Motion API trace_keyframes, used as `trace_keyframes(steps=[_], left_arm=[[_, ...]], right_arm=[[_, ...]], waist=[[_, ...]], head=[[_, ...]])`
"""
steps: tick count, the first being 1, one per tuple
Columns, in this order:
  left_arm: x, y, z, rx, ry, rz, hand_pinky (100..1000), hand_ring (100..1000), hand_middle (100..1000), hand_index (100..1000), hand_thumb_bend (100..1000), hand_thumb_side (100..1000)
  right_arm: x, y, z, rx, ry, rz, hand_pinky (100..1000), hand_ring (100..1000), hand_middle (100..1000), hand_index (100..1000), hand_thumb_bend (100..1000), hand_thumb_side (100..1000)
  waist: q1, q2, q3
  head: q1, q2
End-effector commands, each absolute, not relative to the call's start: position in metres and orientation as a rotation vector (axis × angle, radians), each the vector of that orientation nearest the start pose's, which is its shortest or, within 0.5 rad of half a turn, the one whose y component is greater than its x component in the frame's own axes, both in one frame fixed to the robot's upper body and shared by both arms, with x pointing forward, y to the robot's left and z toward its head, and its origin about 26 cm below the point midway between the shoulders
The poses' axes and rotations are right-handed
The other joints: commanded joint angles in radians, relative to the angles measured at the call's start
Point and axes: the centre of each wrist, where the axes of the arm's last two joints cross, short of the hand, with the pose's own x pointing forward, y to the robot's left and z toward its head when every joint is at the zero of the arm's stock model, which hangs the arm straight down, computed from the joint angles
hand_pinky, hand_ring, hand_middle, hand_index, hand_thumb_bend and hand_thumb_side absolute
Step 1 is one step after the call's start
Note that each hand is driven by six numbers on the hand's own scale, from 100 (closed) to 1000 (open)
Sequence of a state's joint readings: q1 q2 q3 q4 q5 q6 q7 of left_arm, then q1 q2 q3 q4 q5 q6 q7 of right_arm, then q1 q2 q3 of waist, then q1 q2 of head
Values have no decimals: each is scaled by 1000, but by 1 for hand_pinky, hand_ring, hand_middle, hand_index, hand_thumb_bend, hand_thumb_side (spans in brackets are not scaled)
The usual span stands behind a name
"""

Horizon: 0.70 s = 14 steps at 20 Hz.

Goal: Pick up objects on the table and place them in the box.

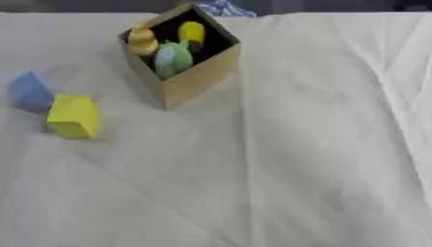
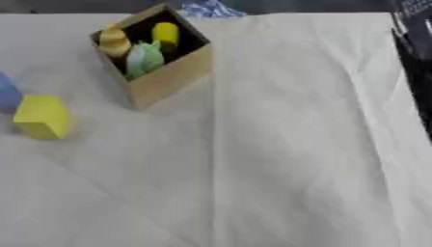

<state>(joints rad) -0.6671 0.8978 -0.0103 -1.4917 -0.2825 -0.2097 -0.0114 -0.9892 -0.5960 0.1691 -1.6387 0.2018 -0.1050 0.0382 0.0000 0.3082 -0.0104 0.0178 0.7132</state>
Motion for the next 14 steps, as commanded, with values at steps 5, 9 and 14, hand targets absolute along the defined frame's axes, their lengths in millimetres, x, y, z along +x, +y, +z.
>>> trace_keyframes(steps=[5, 9, 14], left_arm=[[393, 428, 336, 1197, -1618, -1348, 870, 844, 807, 901, 586, 482], [413, 436, 331, 1154, -1423, -1406, 869, 848, 811, 908, 658, 483], [437, 427, 324, 1110, -1291, -1470, 875, 856, 817, 915, 725, 473]], right_arm=[[352, -233, 380, 778, 3176, -1139, 895, 838, 701, 846, 100, 355], [354, -231, 378, 786, 3182, -1151, 894, 835, 698, 845, 100, 362], [358, -231, 374, 803, 3196, -1156, 894, 832, 694, 845, 100, 370]], waist=[[16, -30, 4], [24, -33, 11], [27, -35, 20]], head=[[7, 11], [6, 15], [7, 11]])
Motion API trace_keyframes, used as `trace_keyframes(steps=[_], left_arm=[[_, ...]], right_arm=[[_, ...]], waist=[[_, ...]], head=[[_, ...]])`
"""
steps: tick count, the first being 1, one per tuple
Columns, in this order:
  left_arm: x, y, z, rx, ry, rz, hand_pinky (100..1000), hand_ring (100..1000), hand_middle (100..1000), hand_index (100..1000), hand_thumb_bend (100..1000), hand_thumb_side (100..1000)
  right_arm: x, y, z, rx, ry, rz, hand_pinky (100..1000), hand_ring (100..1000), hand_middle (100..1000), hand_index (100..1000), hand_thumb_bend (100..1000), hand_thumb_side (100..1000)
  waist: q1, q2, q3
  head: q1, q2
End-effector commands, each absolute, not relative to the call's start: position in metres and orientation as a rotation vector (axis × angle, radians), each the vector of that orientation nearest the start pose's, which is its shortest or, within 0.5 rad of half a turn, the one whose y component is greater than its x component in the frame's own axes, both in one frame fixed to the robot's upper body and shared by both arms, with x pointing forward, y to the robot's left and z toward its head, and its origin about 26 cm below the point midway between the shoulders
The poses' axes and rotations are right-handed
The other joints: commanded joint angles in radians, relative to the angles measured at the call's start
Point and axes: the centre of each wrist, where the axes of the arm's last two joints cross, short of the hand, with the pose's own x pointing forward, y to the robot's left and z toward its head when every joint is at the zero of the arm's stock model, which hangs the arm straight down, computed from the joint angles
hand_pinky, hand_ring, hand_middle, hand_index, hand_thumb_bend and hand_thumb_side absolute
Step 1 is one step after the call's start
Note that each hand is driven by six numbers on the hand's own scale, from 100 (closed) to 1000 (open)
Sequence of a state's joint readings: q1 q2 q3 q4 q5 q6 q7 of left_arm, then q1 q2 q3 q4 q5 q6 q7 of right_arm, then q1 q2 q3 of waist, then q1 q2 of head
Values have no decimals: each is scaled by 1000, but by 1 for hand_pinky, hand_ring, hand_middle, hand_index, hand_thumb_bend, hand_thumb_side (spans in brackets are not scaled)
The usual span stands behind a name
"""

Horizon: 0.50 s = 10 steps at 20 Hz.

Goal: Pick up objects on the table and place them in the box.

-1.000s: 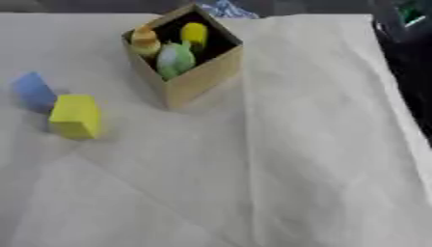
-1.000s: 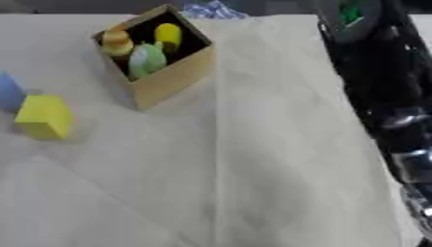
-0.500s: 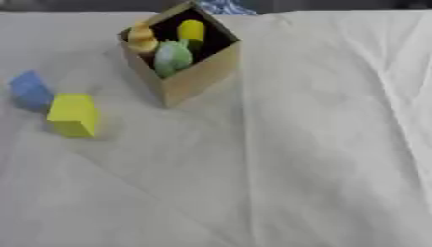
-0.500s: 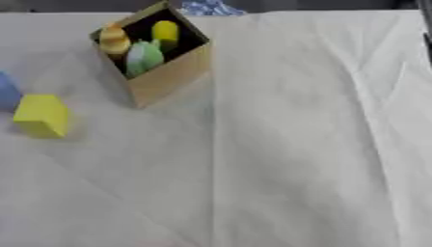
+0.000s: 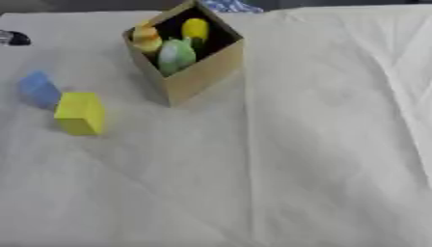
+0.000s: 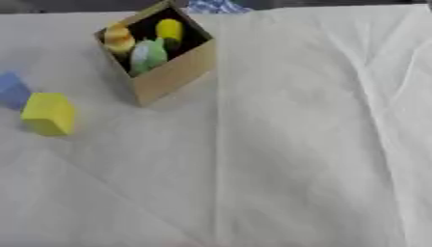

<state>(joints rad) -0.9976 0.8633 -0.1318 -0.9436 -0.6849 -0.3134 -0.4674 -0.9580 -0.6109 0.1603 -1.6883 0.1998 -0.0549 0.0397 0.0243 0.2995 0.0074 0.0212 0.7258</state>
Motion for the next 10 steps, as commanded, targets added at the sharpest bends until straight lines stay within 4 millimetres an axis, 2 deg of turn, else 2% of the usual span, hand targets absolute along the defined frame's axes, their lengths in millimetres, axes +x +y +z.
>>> trace_keyframes(steps=[1, 5, 10], left_arm=[[441, 425, 323, 1103, -1279, -1479, 877, 857, 818, 915, 726, 470], [453, 417, 318, 1066, -1216, -1511, 881, 863, 822, 916, 738, 456], [459, 417, 313, 1006, -1159, -1534, 883, 864, 822, 911, 741, 441]], right_arm=[[358, -231, 374, 804, 3199, -1155, 894, 831, 693, 845, 100, 374], [359, -228, 373, 790, 3211, -1144, 894, 831, 693, 845, 100, 381], [361, -226, 371, 790, 3215, -1145, 894, 830, 692, 845, 100, 385]], waist=[[2, -26, 3], [1, -27, 6], [3, -28, 12]], head=[[5, -3], [18, -7], [23, -10]])
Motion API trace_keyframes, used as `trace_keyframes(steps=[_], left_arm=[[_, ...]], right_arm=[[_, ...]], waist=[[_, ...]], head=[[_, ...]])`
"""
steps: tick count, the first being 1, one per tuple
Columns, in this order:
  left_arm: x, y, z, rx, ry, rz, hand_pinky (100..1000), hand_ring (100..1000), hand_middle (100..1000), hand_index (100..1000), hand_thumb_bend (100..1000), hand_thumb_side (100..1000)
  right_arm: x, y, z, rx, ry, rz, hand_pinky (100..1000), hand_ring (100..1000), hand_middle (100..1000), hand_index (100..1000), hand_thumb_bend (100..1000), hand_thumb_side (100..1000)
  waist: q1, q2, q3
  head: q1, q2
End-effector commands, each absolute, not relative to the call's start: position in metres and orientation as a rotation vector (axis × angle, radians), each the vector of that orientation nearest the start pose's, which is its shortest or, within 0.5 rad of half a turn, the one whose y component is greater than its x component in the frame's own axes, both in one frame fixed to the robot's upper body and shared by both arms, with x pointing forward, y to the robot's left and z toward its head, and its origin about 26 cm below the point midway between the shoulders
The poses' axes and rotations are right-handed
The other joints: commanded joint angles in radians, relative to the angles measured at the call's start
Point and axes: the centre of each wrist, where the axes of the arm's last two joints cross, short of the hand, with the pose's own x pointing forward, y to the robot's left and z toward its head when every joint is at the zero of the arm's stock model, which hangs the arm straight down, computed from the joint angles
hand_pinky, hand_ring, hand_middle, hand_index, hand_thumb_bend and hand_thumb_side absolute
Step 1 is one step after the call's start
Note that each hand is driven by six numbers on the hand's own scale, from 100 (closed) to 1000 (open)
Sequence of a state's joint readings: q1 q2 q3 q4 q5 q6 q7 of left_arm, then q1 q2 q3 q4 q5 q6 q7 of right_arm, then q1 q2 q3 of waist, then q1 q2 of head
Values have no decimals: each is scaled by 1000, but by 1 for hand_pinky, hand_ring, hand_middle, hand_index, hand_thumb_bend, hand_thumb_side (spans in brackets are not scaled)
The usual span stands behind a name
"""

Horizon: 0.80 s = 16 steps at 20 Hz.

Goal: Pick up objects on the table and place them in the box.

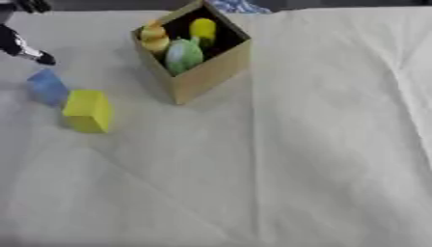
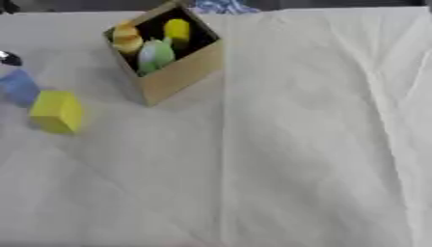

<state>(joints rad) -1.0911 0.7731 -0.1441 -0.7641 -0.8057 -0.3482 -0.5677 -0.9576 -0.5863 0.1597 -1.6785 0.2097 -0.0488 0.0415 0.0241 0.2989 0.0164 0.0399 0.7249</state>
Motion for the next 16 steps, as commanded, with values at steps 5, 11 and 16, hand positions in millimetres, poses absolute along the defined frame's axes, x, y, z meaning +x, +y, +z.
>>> trace_keyframes(steps=[5, 11, 16], left_arm=[[460, 421, 307, 952, -1103, -1557, 883, 866, 827, 909, 733, 399], [460, 425, 300, 903, -1055, -1563, 881, 862, 817, 903, 753, 450], [460, 428, 292, 868, -1029, -1557, 868, 845, 787, 873, 781, 475]], right_arm=[[362, -225, 371, 785, 3222, -1141, 893, 829, 690, 844, 100, 394], [362, -227, 368, 795, 3237, -1129, 893, 827, 686, 843, 100, 414], [364, -228, 366, 812, 3255, -1112, 893, 824, 681, 841, 100, 426]], waist=[[3, -29, 5], [6, -30, 10], [10, -30, 13]], head=[[6, -10], [11, -7], [13, -10]])
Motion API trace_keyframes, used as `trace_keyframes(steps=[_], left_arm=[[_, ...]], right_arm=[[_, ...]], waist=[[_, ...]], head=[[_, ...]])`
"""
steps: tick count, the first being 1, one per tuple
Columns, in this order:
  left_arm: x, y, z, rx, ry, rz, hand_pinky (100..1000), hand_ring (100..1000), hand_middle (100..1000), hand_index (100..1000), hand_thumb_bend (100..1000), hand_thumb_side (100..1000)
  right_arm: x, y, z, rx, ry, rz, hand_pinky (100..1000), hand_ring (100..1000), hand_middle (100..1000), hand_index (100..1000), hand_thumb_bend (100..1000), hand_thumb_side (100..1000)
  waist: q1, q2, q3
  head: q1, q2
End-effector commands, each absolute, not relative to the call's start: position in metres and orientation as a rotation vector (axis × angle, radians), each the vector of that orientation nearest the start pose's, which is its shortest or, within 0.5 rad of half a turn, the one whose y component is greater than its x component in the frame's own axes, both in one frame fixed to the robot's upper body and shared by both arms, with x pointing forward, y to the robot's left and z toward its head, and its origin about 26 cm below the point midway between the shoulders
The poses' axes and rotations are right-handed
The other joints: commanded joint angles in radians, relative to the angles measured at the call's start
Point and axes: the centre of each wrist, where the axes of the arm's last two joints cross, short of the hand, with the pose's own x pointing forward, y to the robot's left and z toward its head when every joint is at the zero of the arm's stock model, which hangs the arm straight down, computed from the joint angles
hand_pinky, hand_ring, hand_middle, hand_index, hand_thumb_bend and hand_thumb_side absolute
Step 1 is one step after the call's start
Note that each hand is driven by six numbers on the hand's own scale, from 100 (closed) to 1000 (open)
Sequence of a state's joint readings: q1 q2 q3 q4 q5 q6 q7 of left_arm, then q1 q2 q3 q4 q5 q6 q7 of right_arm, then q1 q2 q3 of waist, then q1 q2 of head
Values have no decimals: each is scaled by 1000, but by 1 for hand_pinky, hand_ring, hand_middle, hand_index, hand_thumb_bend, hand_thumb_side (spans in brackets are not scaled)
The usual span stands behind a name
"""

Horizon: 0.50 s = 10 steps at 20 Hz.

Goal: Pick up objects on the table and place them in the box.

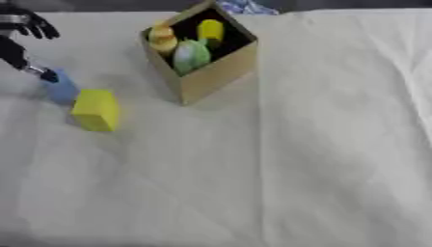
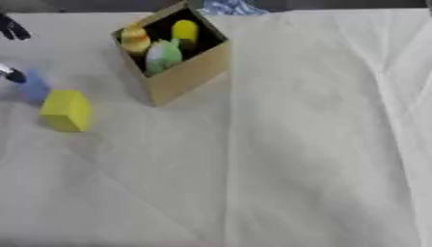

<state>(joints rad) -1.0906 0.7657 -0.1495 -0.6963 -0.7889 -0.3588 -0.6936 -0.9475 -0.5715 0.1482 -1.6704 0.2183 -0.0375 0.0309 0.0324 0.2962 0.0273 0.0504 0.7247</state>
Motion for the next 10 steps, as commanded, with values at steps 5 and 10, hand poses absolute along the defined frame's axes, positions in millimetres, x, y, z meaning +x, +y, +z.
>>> trace_keyframes(steps=[5, 10], left_arm=[[463, 430, 282, 907, -958, -1551, 860, 840, 771, 859, 811, 485], [466, 429, 272, 918, -923, -1553, 851, 831, 760, 849, 817, 490]], right_arm=[[364, -229, 365, 813, 3262, -1105, 893, 822, 679, 841, 100, 431], [365, -230, 364, 817, 3273, -1090, 893, 821, 677, 841, 100, 442]], waist=[[1, -26, -1], [-1, -23, -5]], head=[[5, -12], [8, -16]])
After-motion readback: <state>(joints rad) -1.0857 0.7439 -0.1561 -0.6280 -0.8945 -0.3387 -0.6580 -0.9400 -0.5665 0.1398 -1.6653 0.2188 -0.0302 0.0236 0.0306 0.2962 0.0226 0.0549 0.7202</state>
